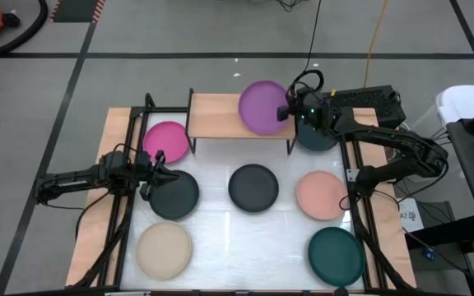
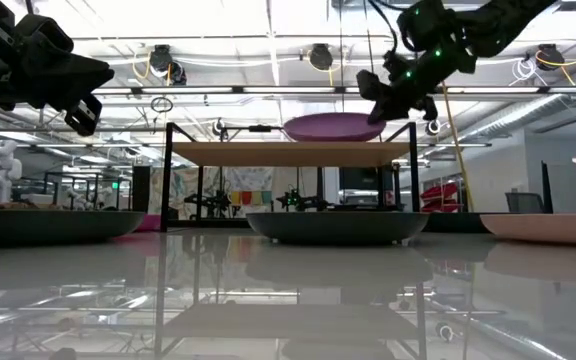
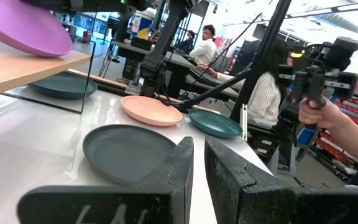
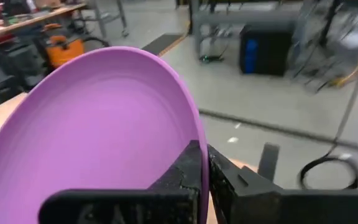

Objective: Place and stack plates onto a shelf
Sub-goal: Put the purple plate on the shelf

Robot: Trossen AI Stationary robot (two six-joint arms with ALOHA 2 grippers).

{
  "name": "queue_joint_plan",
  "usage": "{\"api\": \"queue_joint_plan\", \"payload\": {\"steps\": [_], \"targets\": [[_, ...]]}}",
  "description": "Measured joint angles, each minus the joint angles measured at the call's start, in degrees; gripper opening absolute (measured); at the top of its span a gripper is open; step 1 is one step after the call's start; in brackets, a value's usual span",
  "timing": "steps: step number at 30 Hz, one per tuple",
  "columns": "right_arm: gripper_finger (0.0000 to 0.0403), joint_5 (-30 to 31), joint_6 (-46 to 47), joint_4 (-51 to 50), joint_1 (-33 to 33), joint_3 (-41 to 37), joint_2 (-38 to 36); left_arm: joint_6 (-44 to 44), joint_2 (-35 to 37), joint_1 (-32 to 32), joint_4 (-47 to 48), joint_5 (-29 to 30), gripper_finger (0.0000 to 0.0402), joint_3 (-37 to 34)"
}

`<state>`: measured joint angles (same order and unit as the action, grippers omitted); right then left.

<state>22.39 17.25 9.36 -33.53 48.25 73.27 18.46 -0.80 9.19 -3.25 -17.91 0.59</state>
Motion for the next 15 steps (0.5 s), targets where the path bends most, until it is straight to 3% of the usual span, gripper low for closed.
{"api": "queue_joint_plan", "payload": {"steps": [3,8,15], "targets": [[0.0001,-3.16,0.19,-1.19,-1.09,0.02,-0.04,0.0,0.0,-0.02,0.0,0.0,0.0044,-0.01],[0.002,-3.08,-1.07,-3.43,-1.19,0.02,0.03,0.0,0.0,0.0,-0.01,0.0,0.0044,-0.01],[0.0083,-3.08,-2.09,-3.23,-1.17,0.0,0.03,0.0,0.0,-0.01,0.0,0.0,0.0044,-0.01]]}}
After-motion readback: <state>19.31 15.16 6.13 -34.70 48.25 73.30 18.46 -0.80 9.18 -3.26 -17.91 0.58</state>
